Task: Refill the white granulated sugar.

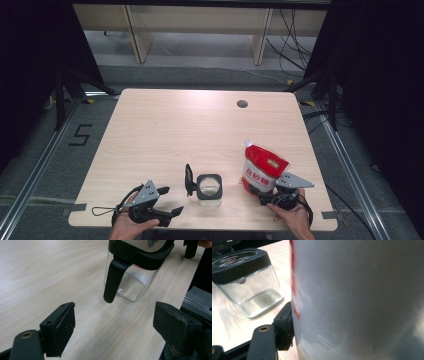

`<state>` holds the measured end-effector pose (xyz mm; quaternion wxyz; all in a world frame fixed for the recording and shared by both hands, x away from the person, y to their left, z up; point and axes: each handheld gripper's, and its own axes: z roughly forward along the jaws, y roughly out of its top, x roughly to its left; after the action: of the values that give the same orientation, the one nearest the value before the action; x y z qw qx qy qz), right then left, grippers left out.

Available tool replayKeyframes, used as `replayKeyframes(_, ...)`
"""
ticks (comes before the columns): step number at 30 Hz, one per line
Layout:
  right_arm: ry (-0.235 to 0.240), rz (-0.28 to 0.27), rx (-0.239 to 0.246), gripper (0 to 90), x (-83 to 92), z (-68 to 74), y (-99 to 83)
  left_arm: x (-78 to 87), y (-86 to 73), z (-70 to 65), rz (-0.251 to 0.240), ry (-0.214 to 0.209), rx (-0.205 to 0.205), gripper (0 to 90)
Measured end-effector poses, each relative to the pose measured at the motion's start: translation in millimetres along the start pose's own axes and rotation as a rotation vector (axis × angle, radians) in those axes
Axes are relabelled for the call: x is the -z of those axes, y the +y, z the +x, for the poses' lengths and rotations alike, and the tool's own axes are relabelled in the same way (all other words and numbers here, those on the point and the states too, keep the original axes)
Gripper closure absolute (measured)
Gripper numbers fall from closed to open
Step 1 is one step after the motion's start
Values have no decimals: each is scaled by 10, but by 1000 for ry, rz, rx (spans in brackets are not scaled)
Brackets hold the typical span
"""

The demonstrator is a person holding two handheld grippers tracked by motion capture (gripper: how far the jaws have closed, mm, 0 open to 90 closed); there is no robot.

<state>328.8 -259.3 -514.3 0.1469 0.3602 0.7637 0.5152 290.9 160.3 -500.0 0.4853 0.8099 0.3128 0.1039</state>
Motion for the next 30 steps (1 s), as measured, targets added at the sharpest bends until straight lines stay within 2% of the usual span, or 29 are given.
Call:
replayKeyframes(4, -19, -21, 97, 381, -11, -24, 6, 3, 4, -15, -12, -1, 14, 174)
replayKeyframes(5, -34, -12, 90, 382, -14, -1, 1, 6, 7, -15, -9, 0, 13, 174)
replayKeyframes(6, -29, -3, 96, 384, 2, 7, 6, 18, 6, -2, 5, 4, 0, 174)
replayKeyframes(7, -19, -18, 115, 384, -6, 10, 13, 24, 8, 0, 7, 11, -6, 174)
replayKeyframes(9, -34, 1, 114, 386, 6, 53, 16, 24, 15, 13, -2, -4, -19, 175)
replayKeyframes(11, -29, -2, 147, 388, 5, 52, 24, 23, 15, 12, -7, -3, -24, 176)
replayKeyframes(12, -31, -3, 169, 390, -5, 39, 23, 21, 10, -7, -3, 0, 3, 177)
replayKeyframes(13, -44, 1, 179, 392, 16, 45, 24, 19, 10, -8, -6, -1, 2, 178)
replayKeyframes(14, -46, 2, 162, 393, 38, 69, 21, 17, 14, -17, -12, -2, 9, 178)
replayKeyframes(15, -43, 2, 141, 394, 44, 95, 11, 27, 18, -8, -6, -3, -7, 179)
replayKeyframes(16, -37, 2, 153, 396, 48, 70, 14, 32, 21, -5, -9, -2, -14, 179)
replayKeyframes(17, -51, 2, 150, 396, 62, 76, 14, 38, 18, -6, -9, 0, 0, 179)
replayKeyframes(18, -63, 18, 113, 397, 78, 115, 5, 39, 22, 1, -18, -1, -9, 180)
replayKeyframes(19, -65, 0, 152, 397, 70, 85, 14, 47, 28, 22, -12, 3, -31, 180)
replayKeyframes(20, -68, -20, 190, 397, 64, 63, 21, 44, 26, 15, -20, -2, -17, 180)
replayKeyframes(21, -81, -18, 199, 398, 79, 73, 30, 46, 27, 18, -18, -2, -23, 180)
replayKeyframes(22, -81, -7, 178, 398, 93, 99, 29, 47, 28, 23, -14, 3, -30, 180)
replayKeyframes(24, -88, -21, 239, 398, 99, 79, 49, 44, 28, 17, -16, -2, -24, 180)
replayKeyframes(25, -84, -28, 224, 398, 109, 86, 54, 38, 27, 11, -21, -2, -16, 180)
replayKeyframes(26, -91, -30, 238, 399, 126, 88, 63, 34, 22, 0, -24, 2, -2, 180)
replayKeyframes(27, -65, -43, 204, 398, 132, 116, 67, 44, 24, 20, -12, 0, -28, 180)
replayKeyframes(28, -67, -46, 213, 399, 150, 119, 77, 46, 20, 10, -16, 4, -9, 180)
replayKeyframes(29, -75, -48, 242, 398, 162, 110, 86, 46, 18, 7, -18, 3, 4, 180)
replayKeyframes(30, -77, -56, 249, 399, 169, 112, 92, 50, 21, 15, -19, 3, -4, 180)
